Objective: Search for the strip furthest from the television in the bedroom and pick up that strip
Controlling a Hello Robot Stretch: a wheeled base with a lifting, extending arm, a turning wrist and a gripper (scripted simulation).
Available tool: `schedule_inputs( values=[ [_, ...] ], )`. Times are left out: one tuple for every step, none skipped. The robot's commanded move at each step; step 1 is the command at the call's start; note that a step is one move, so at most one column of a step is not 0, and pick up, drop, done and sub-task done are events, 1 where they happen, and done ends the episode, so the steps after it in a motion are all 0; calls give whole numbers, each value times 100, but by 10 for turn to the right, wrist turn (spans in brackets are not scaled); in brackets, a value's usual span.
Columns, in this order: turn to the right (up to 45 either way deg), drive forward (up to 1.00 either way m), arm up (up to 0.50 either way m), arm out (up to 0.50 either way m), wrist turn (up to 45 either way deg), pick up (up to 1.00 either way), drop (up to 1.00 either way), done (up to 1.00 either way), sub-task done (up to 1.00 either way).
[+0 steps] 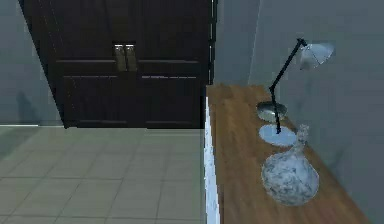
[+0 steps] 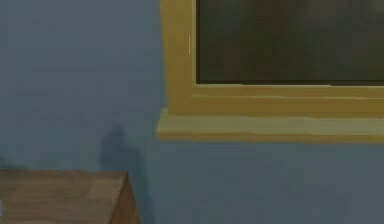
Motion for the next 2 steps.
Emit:
schedule_inputs(
  values=[
    [-450,0,0,0,0,0,0,0,0],
    [-150,0,0,0,0,0,0,0,0]
  ],
)
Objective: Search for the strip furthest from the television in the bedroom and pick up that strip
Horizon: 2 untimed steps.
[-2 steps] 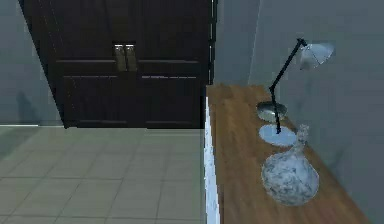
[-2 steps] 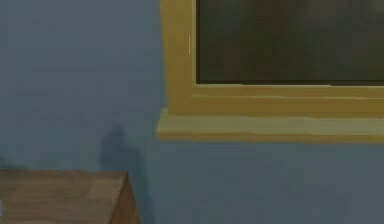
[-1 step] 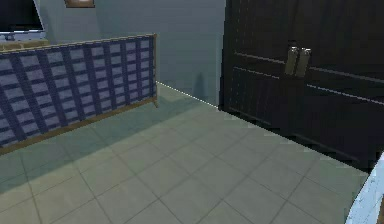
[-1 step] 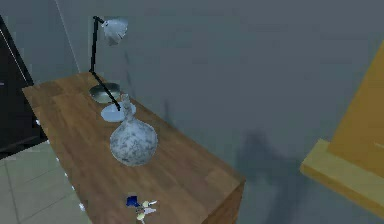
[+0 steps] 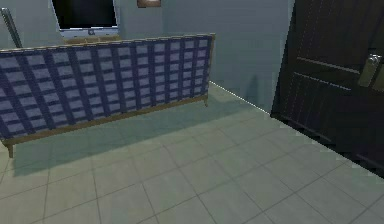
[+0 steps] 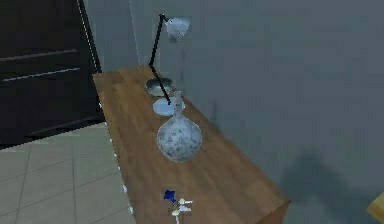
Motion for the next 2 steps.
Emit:
schedule_inputs(
  values=[
    [0,0,50,0,0,0,0,0,0],
    [0,0,38,0,0,0,0,0,0]
  ],
)
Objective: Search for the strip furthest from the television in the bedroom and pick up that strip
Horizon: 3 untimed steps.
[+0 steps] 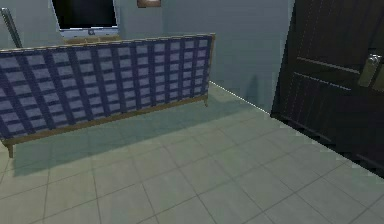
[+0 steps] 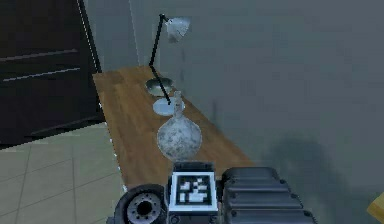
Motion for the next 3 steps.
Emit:
schedule_inputs(
  values=[
    [0,0,0,2,0,0,0,0,0],
    [0,0,0,0,450,0,0,0,0],
    [0,0,0,0,450,0,0,0,0]
  ],
)
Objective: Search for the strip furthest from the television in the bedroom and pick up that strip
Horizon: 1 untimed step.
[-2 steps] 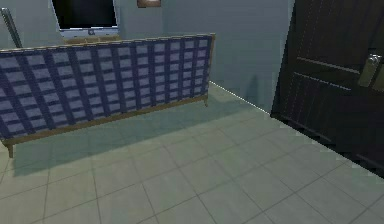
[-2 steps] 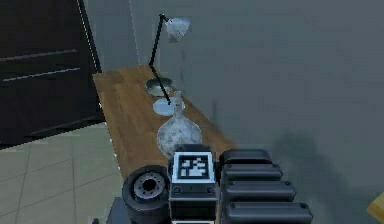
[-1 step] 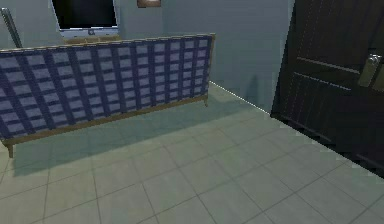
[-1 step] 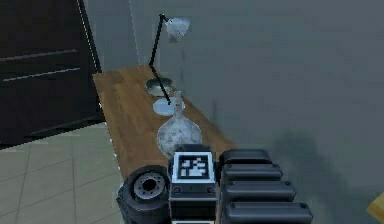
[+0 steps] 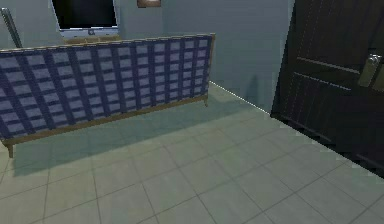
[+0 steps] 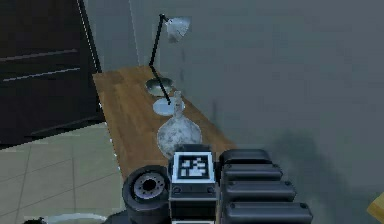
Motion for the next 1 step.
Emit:
schedule_inputs(
  values=[
    [0,0,0,0,450,0,0,0,0]
  ],
)
